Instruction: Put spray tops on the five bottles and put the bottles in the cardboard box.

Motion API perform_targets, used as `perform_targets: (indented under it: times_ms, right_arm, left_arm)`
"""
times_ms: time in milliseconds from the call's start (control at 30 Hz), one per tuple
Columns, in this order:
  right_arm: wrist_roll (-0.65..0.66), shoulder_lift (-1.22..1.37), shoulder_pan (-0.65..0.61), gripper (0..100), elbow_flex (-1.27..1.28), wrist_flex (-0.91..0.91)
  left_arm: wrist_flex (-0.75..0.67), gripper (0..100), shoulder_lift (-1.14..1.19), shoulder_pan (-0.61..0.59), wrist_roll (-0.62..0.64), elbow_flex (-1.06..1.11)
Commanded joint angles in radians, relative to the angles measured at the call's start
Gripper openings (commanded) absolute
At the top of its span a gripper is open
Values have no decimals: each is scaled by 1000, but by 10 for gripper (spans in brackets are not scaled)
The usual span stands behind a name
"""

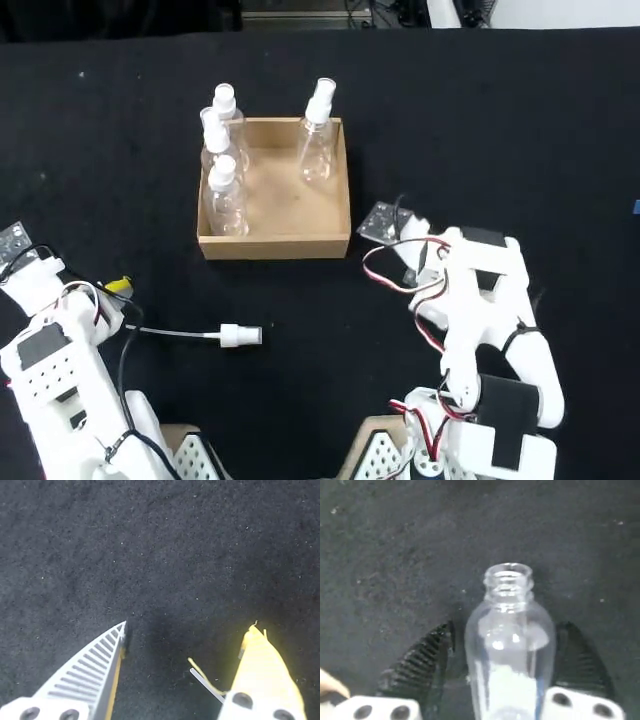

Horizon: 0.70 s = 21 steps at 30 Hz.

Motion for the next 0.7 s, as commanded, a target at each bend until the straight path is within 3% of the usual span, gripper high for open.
perform_targets:
  times_ms: [0, 67, 133, 433, 567, 667]
  right_arm:
    - [-199, -24, 34, 5, -93, -11]
    - [-313, -24, 54, 47, -160, 26]
    - [-376, -24, 68, 20, -236, 91]
    - [-531, -130, 75, 10, -404, 222]
    - [-628, -283, 71, 11, -360, 222]
    - [-667, -375, 71, 11, -321, 224]
  left_arm:
    - [-20, 332, -6, -2, 8, -61]
    - [-20, 332, -6, -2, 8, -61]
    - [-20, 332, -6, -2, 5, -59]
    - [-11, 332, -8, 30, -6, -90]
    - [6, 332, -6, 140, -189, -120]
    - [146, 332, -6, 243, -411, -191]
